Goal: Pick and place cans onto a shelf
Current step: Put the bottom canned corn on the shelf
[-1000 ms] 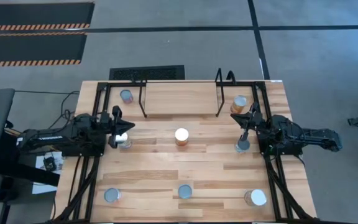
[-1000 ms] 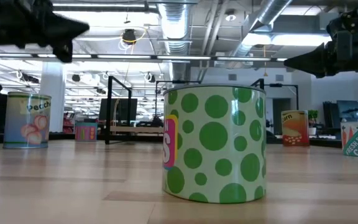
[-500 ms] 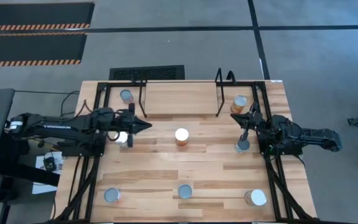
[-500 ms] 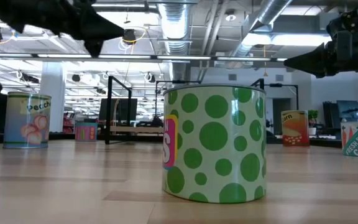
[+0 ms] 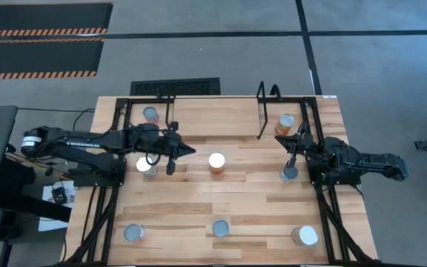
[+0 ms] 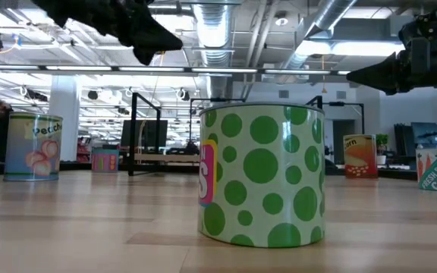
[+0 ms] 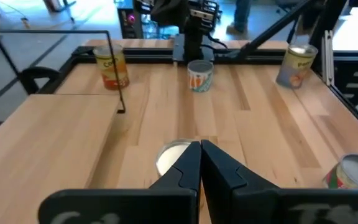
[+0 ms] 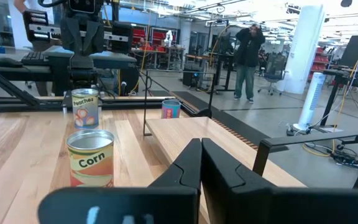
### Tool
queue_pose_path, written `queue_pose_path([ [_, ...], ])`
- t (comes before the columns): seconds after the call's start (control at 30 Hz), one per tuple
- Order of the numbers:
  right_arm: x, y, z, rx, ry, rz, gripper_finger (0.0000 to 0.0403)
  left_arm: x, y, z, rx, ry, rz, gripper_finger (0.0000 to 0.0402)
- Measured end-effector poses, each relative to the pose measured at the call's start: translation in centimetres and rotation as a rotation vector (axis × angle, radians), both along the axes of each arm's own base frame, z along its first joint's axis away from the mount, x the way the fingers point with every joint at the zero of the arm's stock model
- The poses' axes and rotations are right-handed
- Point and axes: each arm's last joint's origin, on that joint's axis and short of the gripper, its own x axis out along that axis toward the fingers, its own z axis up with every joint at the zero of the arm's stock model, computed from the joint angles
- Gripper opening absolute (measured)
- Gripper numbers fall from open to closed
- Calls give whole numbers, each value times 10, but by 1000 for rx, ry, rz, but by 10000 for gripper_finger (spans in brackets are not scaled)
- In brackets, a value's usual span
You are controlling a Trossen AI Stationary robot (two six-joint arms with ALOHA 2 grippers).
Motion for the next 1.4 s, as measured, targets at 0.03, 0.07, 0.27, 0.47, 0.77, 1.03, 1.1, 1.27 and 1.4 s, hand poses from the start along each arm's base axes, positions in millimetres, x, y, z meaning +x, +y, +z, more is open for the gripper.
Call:
queue_pose_path([
  [0.03, 0, 0, 0, 0, 0, 0, 28, 4, 0, -1, 3, 12, -9, 0],
  [0.07, 0, 0, 0, 0, -1, 0, 28, 8, 0, -1, 9, 18, -16, 0],
  [0.27, 0, 0, 0, 0, -1, 0, 29, 31, -3, -8, 43, 71, -26, 0],
  [0.47, 0, 0, 0, 0, 0, 0, 27, 56, -3, -8, 46, 146, -33, 0],
  [0.77, 0, 0, 0, 0, 0, 0, 28, 84, -12, -3, 80, 249, -54, 4],
  [1.03, 0, 0, 0, 0, 0, 0, 29, 82, -20, -3, 110, 285, -74, 54],
  [1.1, 0, 0, 0, 0, 0, -1, 29, 82, -25, -5, 128, 299, -97, 69],
  [1.27, 0, 0, 0, 0, 0, 0, 27, 87, -34, -14, 187, 322, -135, 99],
  [1.4, 0, 0, 0, 0, 2, -1, 29, 94, -36, -31, 242, 381, -130, 109],
])
